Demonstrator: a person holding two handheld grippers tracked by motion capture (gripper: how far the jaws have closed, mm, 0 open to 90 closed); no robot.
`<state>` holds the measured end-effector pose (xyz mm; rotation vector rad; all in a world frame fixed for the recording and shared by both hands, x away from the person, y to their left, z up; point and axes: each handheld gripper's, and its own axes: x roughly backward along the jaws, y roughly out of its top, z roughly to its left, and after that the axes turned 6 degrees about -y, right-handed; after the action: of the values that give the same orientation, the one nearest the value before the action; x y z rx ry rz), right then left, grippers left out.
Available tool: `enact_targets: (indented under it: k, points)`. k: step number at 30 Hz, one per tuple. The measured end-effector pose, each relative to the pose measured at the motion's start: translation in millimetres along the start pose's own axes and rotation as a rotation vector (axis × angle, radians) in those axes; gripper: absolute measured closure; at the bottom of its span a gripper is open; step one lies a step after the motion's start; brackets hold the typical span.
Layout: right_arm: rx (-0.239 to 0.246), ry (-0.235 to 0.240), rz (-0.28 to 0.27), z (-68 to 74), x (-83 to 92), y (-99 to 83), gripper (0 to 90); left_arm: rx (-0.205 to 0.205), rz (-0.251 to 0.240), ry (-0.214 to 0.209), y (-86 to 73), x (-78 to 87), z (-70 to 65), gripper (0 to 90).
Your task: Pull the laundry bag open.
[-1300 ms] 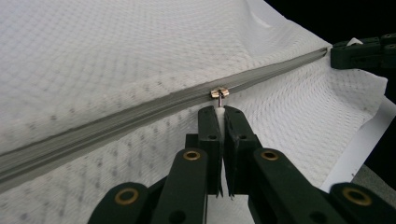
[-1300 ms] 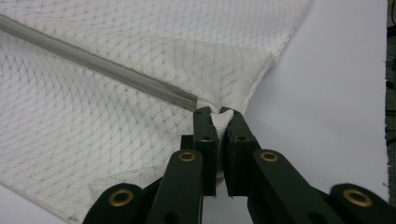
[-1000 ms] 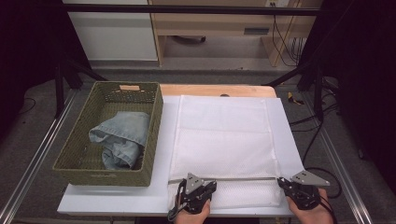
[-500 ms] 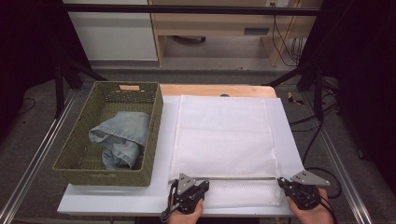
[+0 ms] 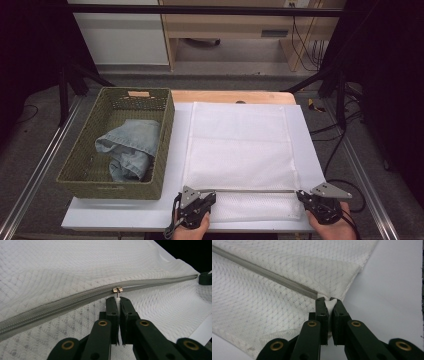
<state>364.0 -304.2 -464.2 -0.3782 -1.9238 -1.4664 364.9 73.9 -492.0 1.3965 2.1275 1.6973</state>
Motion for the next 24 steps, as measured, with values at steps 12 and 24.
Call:
enact_targets:
  k: [12,24]
  points:
    - [-0.001,0.002,0.007,0.6,-0.8,0.9,85.7,0.004,0.004,0.003,-1.5,0.3,3.1,86.8]
    - [0.004,-0.005,0.006,0.0,-2.0,0.9,85.7,0.015,-0.002,0.024,-3.5,4.4,10.5,86.8]
